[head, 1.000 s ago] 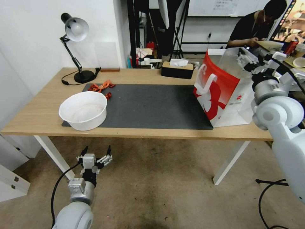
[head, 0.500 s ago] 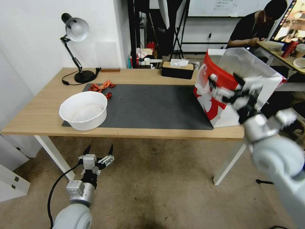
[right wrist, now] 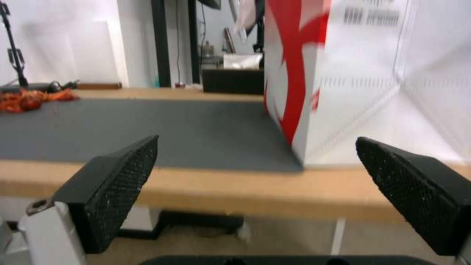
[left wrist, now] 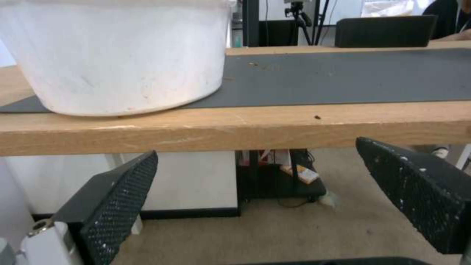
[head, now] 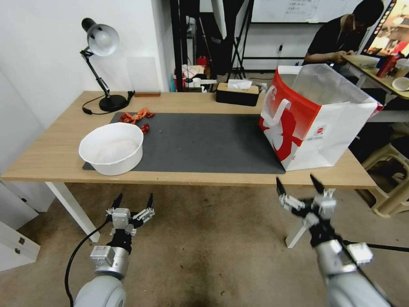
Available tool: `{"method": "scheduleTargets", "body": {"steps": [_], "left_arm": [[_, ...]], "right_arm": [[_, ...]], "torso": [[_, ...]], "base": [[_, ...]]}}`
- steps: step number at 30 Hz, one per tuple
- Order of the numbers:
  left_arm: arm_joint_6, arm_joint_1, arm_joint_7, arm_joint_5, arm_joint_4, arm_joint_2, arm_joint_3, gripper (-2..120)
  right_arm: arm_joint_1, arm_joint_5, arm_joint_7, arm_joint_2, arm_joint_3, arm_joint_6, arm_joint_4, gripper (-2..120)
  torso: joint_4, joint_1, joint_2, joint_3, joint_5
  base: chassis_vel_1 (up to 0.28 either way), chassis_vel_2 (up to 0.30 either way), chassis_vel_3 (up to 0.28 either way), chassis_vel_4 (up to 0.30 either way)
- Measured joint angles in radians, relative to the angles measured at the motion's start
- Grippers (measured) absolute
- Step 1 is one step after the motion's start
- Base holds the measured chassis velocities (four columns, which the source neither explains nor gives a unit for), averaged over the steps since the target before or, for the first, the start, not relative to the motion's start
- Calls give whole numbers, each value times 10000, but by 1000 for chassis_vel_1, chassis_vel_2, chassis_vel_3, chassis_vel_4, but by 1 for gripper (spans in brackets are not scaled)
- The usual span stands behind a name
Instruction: Close the takeout container lid, then place the container into the takeout bag.
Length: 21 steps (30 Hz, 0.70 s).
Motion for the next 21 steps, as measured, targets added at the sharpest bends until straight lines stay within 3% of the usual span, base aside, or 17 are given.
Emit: {"method": "scheduleTargets", "body": {"steps": [7,21], "left_arm": [[-137,85,87,89,-54,-28,-12,100],[-122,193,264,132,-105,-31,-60,100]], "right_arm": [[112,-463,146,660,-439,460,-593,100],[231,-471,123,673,-522,556,-672,100]], "torso": [[1,1,0,1,0],[0,1,0,1,0]], "base": [[0,0,0,0],[0,0,0,0]]}}
